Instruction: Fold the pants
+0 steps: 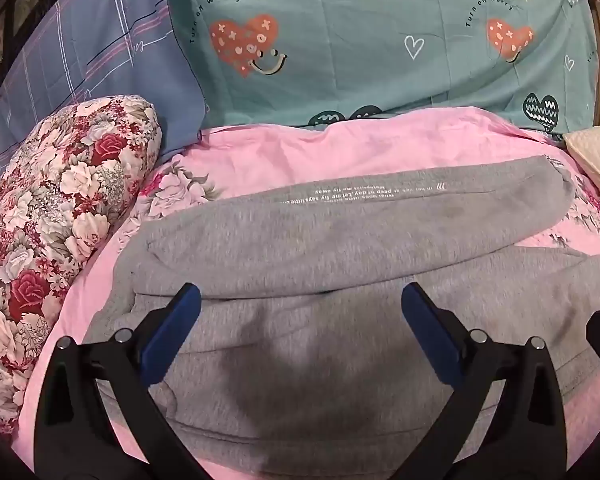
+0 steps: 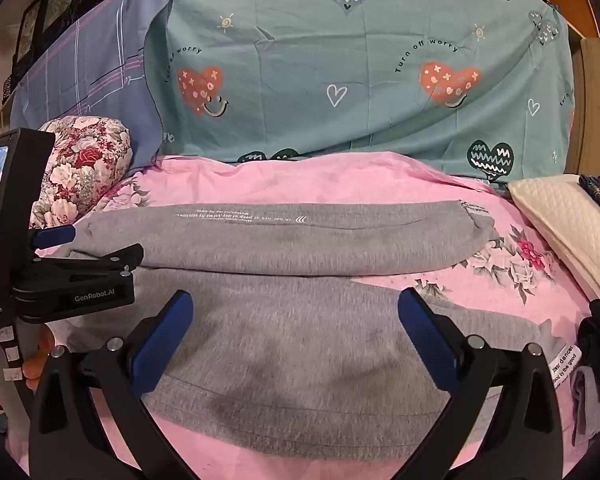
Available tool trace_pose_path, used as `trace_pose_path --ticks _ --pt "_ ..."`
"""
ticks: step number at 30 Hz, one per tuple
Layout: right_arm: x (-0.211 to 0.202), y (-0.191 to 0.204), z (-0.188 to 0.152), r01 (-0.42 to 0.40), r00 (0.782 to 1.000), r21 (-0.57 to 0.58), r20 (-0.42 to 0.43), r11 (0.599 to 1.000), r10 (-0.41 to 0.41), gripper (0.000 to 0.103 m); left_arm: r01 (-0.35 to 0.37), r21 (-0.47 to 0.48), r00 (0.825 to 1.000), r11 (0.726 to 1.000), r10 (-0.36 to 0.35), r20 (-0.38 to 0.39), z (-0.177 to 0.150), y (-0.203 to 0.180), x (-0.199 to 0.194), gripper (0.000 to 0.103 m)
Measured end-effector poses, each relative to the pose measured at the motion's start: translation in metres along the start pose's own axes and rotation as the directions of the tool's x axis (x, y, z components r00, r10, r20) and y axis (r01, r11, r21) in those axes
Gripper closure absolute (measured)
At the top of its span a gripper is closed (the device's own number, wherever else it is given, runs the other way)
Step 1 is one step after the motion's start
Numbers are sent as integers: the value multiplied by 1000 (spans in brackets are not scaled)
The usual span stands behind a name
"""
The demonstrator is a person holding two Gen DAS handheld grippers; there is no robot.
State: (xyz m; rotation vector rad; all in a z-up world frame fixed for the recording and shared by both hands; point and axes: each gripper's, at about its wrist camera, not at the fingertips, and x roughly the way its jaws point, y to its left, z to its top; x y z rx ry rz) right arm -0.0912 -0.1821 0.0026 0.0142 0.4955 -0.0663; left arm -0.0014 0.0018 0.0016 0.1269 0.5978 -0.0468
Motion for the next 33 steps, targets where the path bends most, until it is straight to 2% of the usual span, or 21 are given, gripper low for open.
trace_pose_path --ticks 6,33 --pt "2 -2 3 0 1000 -6 0 1000 0 1 -2 30 999 1000 3 -37 -2 -4 7 2" --pt "4 5 -5 0 1000 -23 -7 1000 -1 1 -14 28 999 1000 15 -43 -5 1 12 2"
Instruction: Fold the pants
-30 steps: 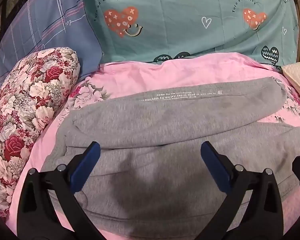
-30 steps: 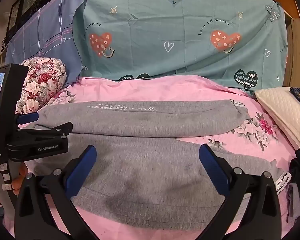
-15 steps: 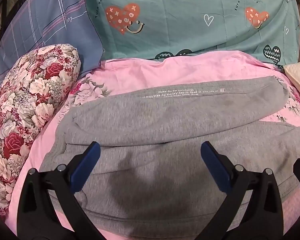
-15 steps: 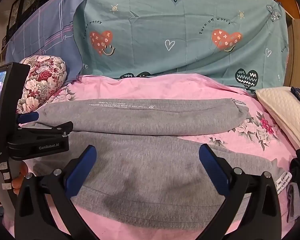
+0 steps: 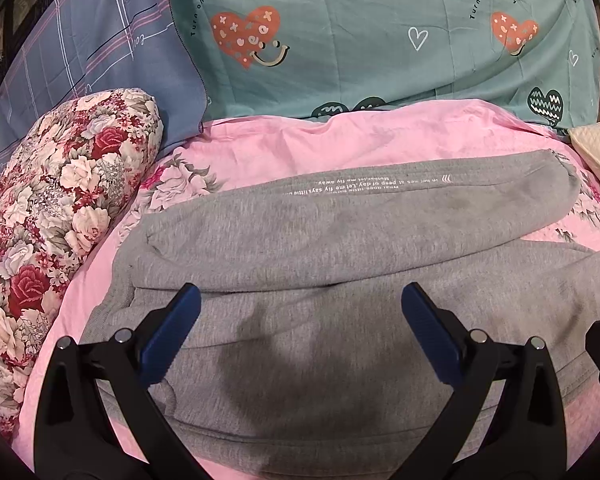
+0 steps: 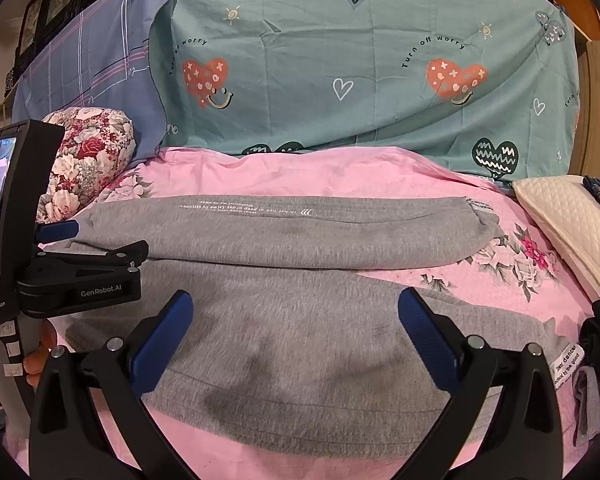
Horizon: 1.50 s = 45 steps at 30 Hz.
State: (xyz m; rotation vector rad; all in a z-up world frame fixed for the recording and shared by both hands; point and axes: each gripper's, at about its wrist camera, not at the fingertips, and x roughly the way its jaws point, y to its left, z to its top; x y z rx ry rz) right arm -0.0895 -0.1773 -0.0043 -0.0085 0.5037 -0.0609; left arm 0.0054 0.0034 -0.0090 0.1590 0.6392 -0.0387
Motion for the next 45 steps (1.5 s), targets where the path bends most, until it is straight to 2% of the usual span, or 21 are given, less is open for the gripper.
trace_pose_path --ticks 45 --pt "0 4 1 -7 1000 -11 -4 1000 7 1 -9 7 1000 1000 9 -2 -1 2 0 2"
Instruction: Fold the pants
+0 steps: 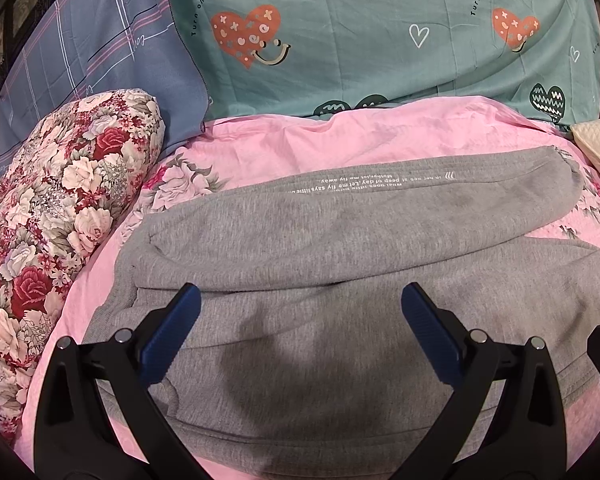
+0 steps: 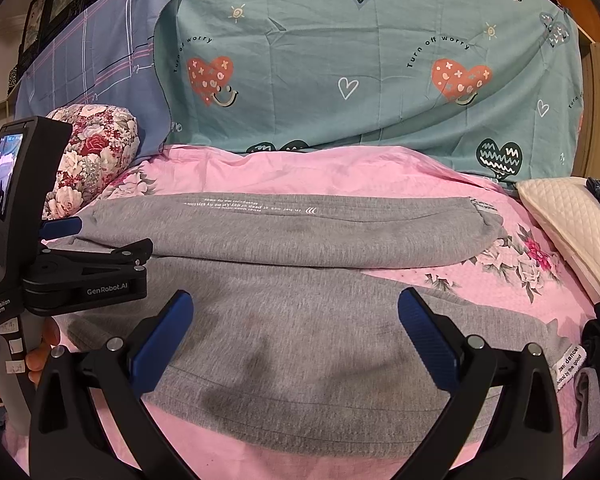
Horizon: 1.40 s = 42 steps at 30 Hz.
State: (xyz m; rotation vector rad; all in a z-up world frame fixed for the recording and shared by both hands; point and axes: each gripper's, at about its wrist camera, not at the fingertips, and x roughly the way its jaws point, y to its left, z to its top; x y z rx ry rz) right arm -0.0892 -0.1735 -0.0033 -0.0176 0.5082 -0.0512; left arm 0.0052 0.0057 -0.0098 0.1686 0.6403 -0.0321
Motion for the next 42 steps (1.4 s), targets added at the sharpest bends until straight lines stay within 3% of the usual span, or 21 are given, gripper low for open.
trace_pose_path --ticks 42 --pt "5 3 -2 -9 1000 -1 -23 1000 9 1 -2 8 1000 1000 2 -16 -4 0 4 2"
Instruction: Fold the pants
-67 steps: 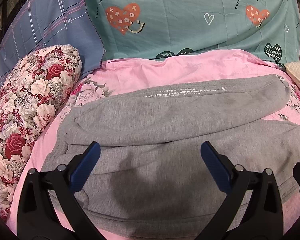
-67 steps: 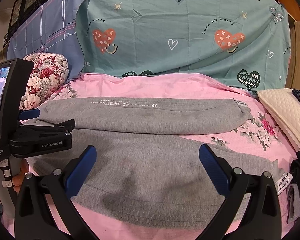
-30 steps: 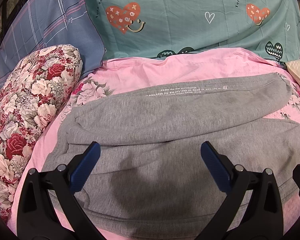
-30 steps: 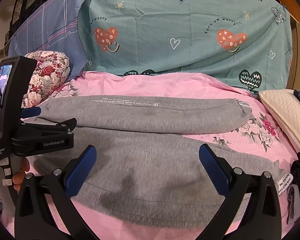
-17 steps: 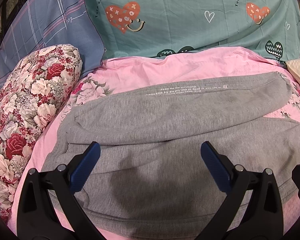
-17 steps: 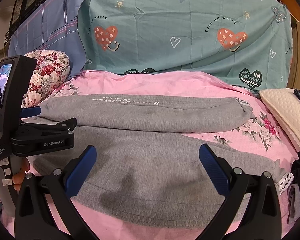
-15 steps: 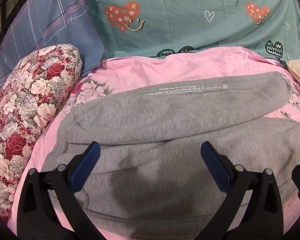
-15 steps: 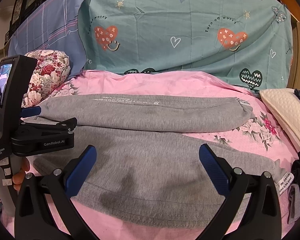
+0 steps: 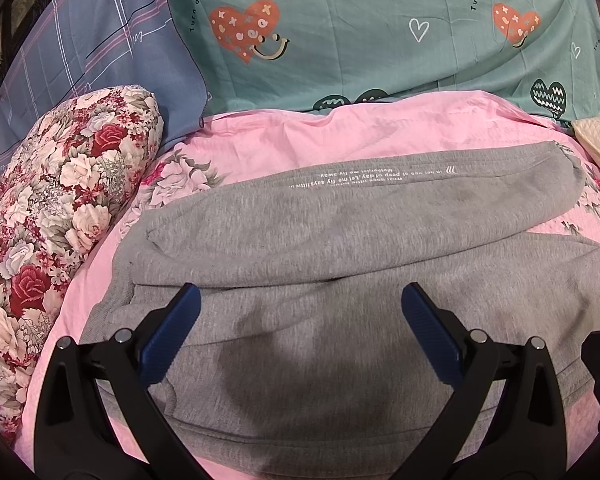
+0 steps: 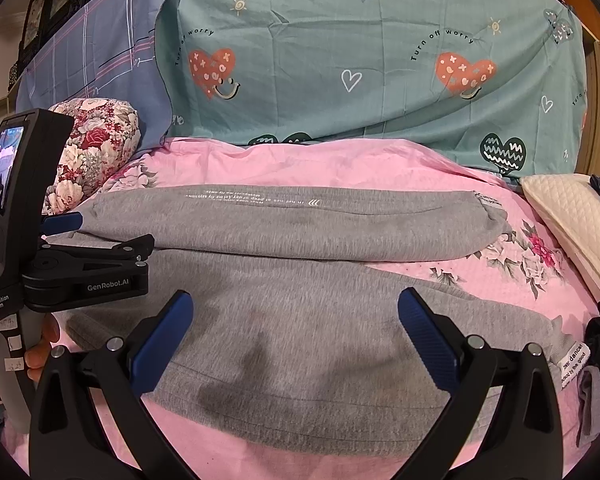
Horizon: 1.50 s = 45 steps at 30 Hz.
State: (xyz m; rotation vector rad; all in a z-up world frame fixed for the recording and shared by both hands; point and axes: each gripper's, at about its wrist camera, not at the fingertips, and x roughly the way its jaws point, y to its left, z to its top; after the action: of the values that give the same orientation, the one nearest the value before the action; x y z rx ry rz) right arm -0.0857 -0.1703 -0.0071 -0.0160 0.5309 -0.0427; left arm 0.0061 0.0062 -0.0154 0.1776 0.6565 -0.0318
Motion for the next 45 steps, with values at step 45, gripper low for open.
trace_pose_path --ticks 45 --pt "-77 -173 -48 68 942 493 -319 868 108 1 218 -699 865 681 -467 -186 -81 215 37 18"
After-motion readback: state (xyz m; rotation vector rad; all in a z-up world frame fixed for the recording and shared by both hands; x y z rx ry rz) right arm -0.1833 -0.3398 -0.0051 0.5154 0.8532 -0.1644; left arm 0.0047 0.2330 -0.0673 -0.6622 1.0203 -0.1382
